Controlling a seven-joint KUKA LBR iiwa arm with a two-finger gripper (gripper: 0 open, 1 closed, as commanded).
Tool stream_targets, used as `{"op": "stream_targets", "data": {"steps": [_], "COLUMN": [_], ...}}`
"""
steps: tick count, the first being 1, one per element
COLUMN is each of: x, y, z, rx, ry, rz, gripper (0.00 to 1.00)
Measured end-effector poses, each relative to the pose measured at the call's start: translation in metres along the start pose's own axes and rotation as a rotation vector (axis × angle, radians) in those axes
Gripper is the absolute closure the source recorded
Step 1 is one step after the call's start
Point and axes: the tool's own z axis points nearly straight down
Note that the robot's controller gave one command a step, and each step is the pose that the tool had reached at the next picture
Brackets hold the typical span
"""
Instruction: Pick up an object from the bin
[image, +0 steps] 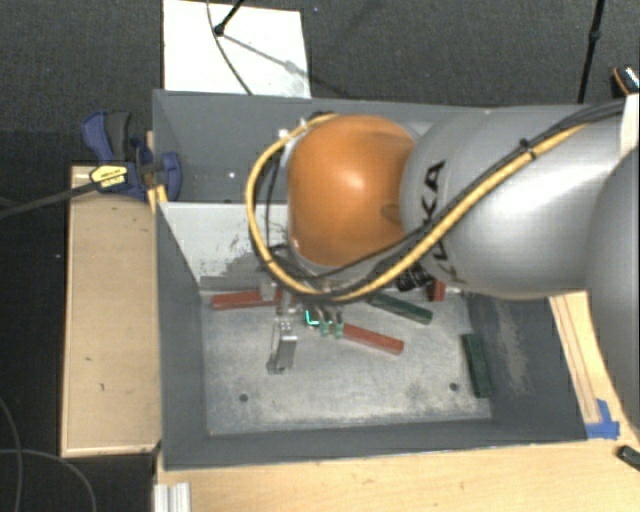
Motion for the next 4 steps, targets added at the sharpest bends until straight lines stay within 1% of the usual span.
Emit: {"op": "stream_targets", "data": {"steps": [1,2,3,4], "x": [-0.017,-0.040,-0.054,-0.042], "y": [-0.071,-0.110,-0.196,-0.164], "z": [0.038,0.151,0.149,0.150], "rx": [0.004,0.001,0.004,-0.002], "ry": [-0.004,-0.004,-0.011,-0.005], "rz": [-0.005,-0.490,-0.380,-0.288], "gripper": [0.00,0.00,0.00,0.00]}}
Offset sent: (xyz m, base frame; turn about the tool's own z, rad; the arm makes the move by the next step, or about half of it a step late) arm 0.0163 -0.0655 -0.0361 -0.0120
